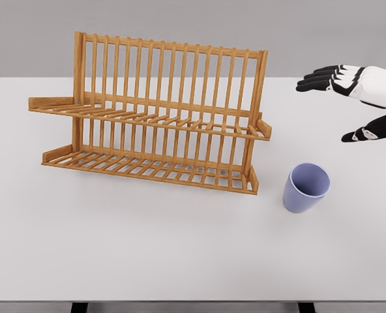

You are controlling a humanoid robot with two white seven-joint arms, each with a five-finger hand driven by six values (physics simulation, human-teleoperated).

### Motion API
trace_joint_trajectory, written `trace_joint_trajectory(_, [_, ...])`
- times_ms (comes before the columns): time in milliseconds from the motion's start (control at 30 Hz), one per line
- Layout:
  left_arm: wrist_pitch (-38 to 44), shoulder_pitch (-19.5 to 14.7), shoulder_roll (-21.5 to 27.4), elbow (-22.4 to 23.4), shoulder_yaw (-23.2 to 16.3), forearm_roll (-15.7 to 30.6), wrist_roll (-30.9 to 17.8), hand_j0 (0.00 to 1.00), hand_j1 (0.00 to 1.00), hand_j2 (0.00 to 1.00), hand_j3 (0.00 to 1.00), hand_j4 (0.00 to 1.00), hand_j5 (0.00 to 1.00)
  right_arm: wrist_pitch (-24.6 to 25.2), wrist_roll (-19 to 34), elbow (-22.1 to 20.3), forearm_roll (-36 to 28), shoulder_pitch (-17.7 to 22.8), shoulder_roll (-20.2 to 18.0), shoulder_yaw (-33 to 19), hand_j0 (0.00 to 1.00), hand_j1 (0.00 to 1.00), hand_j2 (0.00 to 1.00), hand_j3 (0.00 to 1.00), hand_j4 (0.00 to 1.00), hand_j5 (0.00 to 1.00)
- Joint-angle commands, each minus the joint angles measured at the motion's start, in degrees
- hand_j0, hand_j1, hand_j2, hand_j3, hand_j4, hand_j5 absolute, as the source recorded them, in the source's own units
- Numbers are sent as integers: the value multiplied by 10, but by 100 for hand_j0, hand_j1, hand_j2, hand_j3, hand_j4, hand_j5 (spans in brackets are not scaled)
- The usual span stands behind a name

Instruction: Right arm put cup on second shelf

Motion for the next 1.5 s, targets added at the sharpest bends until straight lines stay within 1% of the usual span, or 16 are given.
trace_joint_trajectory(0, [0, 0, 0, 0, 0, 0, 0, 100, 100, 100, 100, 100, 100, 1, 0, 0, -5, 0, -1, -1, 100, 100, 100, 100, 100, 100])
trace_joint_trajectory(100, [0, 0, 0, 0, 0, 0, 0, 100, 100, 100, 100, 100, 100, 1, 3, 2, -8, 8, -1, -2, 100, 100, 100, 100, 100, 100])
trace_joint_trajectory(167, [0, 0, 0, 0, 0, 0, 0, 100, 100, 100, 100, 100, 100, 1, 48, 16, -21, 8, -1, -15, 100, 100, 100, 100, 100, 100])
trace_joint_trajectory(200, [0, 0, 0, 0, 0, 0, 0, 100, 100, 100, 100, 100, 100, 1, 56, 20, -38, 9, 0, -16, 100, 100, 100, 100, 100, 100])
trace_joint_trajectory(333, [0, 0, 0, 0, 0, 0, 0, 100, 100, 100, 100, 100, 100, 1, 55, 51, -39, 37, -2, -17, 100, 100, 100, 100, 100, 100])
trace_joint_trajectory(533, [0, 0, 0, 0, 0, 0, 0, 100, 100, 100, 100, 100, 100, 1, 59, 55, -51, 47, -1, -29, 100, 100, 100, 100, 100, 100])
trace_joint_trajectory(600, [0, 0, 0, 0, 0, 0, 0, 100, 100, 100, 100, 100, 100, 1, 69, 69, -109, 71, -2, -28, 100, 100, 100, 100, 100, 100])
trace_joint_trajectory(633, [0, 0, 0, 0, 0, 0, 0, 100, 100, 100, 100, 100, 100, 1, 70, 69, -117, 74, -2, -28, 100, 100, 100, 100, 100, 100])
trace_joint_trajectory(667, [0, 0, 0, 0, 0, 0, 0, 100, 100, 100, 100, 100, 100, 1, 74, 75, -149, 83, -2, -29, 100, 100, 100, 100, 100, 100])
trace_joint_trajectory(733, [0, 0, 0, 0, 0, 0, 0, 100, 100, 100, 100, 100, 100, 1, 112, 94, -194, 88, -2, -29, 100, 100, 100, 100, 100, 100])
trace_joint_trajectory(800, [0, 0, 0, 0, 0, 0, 0, 100, 100, 100, 100, 100, 100, 1, 122, 99, -243, 103, -2, -29, 100, 100, 100, 100, 100, 100])
trace_joint_trajectory(933, [0, 0, 0, 0, 0, 0, 0, 100, 100, 100, 100, 100, 100, 1, 122, 103, -259, 114, -2, -29, 100, 100, 100, 100, 100, 100])
trace_joint_trajectory(1067, [0, 0, 0, 0, 0, 0, 0, 100, 100, 100, 100, 100, 100, 1, 122, 120, -320, 150, 4, -28, 100, 100, 100, 100, 100, 100])
trace_joint_trajectory(1167, [0, 0, 0, 0, 0, 0, 0, 100, 100, 100, 100, 100, 100, 1, 122, 142, -327, 166, 32, -28, 100, 100, 100, 100, 100, 100])
trace_joint_trajectory(1300, [0, 0, 0, 0, 0, 0, 0, 100, 100, 100, 100, 100, 100, 1, 122, 150, -359, 176, 33, -28, 100, 100, 100, 100, 100, 100])
trace_joint_trajectory(1467, [0, 0, 0, 0, 0, 0, 0, 100, 100, 100, 100, 100, 100, 1, 122, 162, -395, 205, 36, -28, 100, 100, 100, 100, 100, 100])
